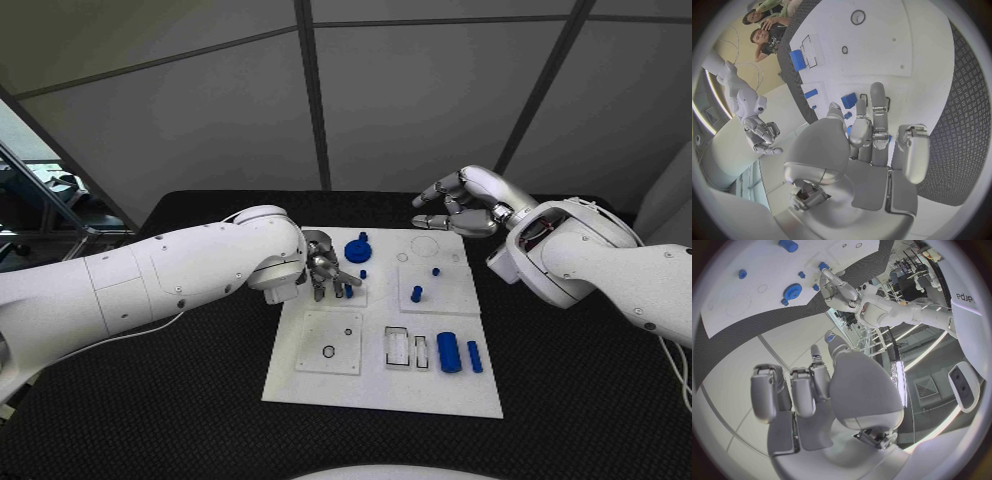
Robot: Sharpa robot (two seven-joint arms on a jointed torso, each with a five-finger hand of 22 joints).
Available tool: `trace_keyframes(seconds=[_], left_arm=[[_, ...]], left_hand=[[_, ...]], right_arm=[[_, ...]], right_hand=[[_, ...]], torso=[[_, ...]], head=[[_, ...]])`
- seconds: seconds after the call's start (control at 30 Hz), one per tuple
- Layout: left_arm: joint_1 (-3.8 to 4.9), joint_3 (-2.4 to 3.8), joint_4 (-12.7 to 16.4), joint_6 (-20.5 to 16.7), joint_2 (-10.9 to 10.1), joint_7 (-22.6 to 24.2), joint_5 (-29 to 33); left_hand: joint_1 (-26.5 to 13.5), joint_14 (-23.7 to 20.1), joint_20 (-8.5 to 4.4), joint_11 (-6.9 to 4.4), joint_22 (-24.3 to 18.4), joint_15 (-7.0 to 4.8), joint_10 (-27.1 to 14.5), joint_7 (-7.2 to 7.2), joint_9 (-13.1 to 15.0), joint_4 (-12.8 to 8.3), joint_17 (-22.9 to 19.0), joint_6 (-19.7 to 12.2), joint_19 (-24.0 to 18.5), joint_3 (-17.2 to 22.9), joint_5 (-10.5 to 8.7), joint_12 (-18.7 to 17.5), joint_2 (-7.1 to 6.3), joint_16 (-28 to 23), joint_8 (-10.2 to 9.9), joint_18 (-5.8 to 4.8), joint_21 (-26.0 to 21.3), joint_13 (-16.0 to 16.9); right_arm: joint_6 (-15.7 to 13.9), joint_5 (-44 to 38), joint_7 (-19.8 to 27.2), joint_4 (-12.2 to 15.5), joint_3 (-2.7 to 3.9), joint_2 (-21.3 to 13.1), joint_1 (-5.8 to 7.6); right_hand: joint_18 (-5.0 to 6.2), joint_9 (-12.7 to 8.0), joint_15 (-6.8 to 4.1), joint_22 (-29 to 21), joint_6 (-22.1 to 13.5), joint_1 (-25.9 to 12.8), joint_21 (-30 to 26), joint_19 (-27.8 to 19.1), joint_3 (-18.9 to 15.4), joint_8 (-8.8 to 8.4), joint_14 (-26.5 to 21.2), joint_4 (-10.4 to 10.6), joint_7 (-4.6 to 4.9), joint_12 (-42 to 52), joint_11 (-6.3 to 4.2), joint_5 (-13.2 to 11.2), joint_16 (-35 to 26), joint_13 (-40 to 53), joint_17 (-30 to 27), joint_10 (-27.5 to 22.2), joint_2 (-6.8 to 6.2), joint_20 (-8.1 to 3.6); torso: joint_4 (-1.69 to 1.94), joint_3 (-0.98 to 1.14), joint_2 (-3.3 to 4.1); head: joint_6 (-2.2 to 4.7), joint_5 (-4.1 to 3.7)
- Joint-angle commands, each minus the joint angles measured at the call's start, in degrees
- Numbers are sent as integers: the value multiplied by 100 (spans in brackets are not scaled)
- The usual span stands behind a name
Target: Assemble the parts on the task board
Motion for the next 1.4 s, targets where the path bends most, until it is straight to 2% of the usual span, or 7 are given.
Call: trace_keyframes(seconds=[0.03,0.4,1.03,1.2,1.4], left_arm=[[14,2,-8,134,20,-63,-39],[19,2,-48,179,79,-52,-39],[23,2,-42,262,118,-20,-38],[23,2,-41,259,121,8,-38],[23,2,-39,255,112,52,8]], left_hand=[[45,27,-33,-12,1262,-16,22,11,23,-41,8,-38,504,-4,2,38,30,-42,48,94,23,2],[153,32,-35,-17,1278,-19,20,6,134,-92,28,-88,510,37,4,55,74,-60,121,91,32,21],[528,46,-42,-39,1323,-32,15,-20,349,-309,78,-197,527,320,10,66,284,-106,234,82,56,40],[726,49,-50,-56,1335,-43,9,-39,392,-431,97,-238,531,513,17,59,368,-124,234,79,62,41],[1038,51,-72,-77,1331,-63,-18,-57,420,-605,130,-311,527,1029,30,23,446,-158,175,81,56,28]], right_arm=[[53,12,-9,1,6,11,14],[57,-22,-36,-4,6,21,14],[101,-36,-78,-24,6,35,14],[113,-40,-86,-31,6,39,14],[131,-44,-97,-39,5,46,14]], right_hand=[[92,-6,-37,779,49,-33,-16,143,5,26,463,29,-11,-34,-39,21,-38,349,1023,-11,19,-36],[92,-9,-38,777,39,-40,-17,143,7,20,465,40,-10,-40,-40,32,-36,343,1027,-13,25,-37],[93,-9,-39,773,38,-40,-20,141,11,19,464,45,-11,-40,-41,39,-38,343,1024,-11,33,-38],[93,-10,-40,774,36,-37,-20,142,16,18,465,47,-12,-45,-42,44,-37,338,1026,-14,38,-39],[96,-10,-41,763,35,-31,-27,136,21,16,465,46,-13,-45,-43,51,-38,339,1026,-13,41,-40]], torso=[[9,0,3],[3,-2,5],[6,-2,3],[11,-5,1],[9,-4,0]], head=[[-8,-13],[-37,-18],[-82,-41],[-87,-45],[-89,-43]])
